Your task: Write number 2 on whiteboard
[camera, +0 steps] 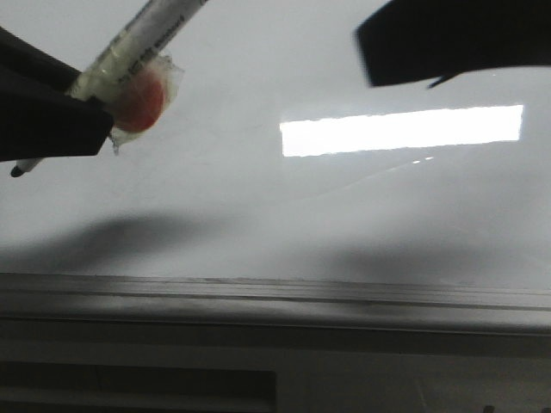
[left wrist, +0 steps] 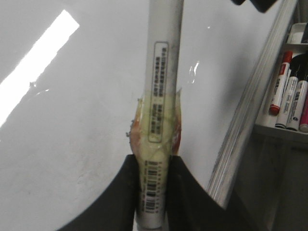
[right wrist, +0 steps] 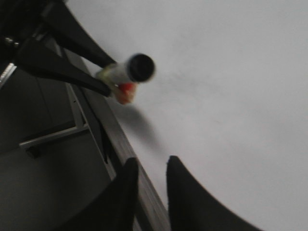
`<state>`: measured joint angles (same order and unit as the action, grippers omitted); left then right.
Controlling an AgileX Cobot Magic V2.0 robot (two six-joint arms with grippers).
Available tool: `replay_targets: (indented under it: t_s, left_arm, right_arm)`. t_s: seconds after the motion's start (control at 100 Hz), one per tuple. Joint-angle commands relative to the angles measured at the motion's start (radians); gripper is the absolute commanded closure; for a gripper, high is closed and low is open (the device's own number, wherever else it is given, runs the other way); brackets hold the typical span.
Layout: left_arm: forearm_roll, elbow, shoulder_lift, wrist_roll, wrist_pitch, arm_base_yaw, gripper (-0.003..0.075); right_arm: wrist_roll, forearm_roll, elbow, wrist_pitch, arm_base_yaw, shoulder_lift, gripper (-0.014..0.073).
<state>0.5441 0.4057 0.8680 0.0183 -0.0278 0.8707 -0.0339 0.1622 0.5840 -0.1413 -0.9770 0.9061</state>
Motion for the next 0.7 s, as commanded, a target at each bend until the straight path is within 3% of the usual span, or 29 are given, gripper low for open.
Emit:
replay_targets:
  t_s: [0.0,0.08,0.33,0.58,0.69]
  left_arm:
    - [0.063,0.025,-0.001,0.002,-0.084,0.008,0.0739]
    - [0.133,0.023,-0.001,0.002,-0.102,0.008,0.0739]
    - [0.137,0.023,-0.001,0.002,-0.102,0.008,0.0739]
    - [0.137,0.023,-0.001,0.002,-0.102,0.008,0.0739]
    - [0.137,0.023,-0.001,0.002,-0.102,0.008,0.0739]
  right_arm:
    - [0.014,0.022,0.074,0.091,-0.034,0.056,0.0284]
    - [0.014,0.017,0.11,0.102,-0.04,0.093,0.0193]
    - [0.014,-0.018,0.135,0.201,-0.048,0.132,0.0234]
    - [0.014,-0.023,0.135,0.222,-0.068,0.158,0.0367]
    - [0.014,-0.023,0.135,0.22,-0.068,0.17,0.0531]
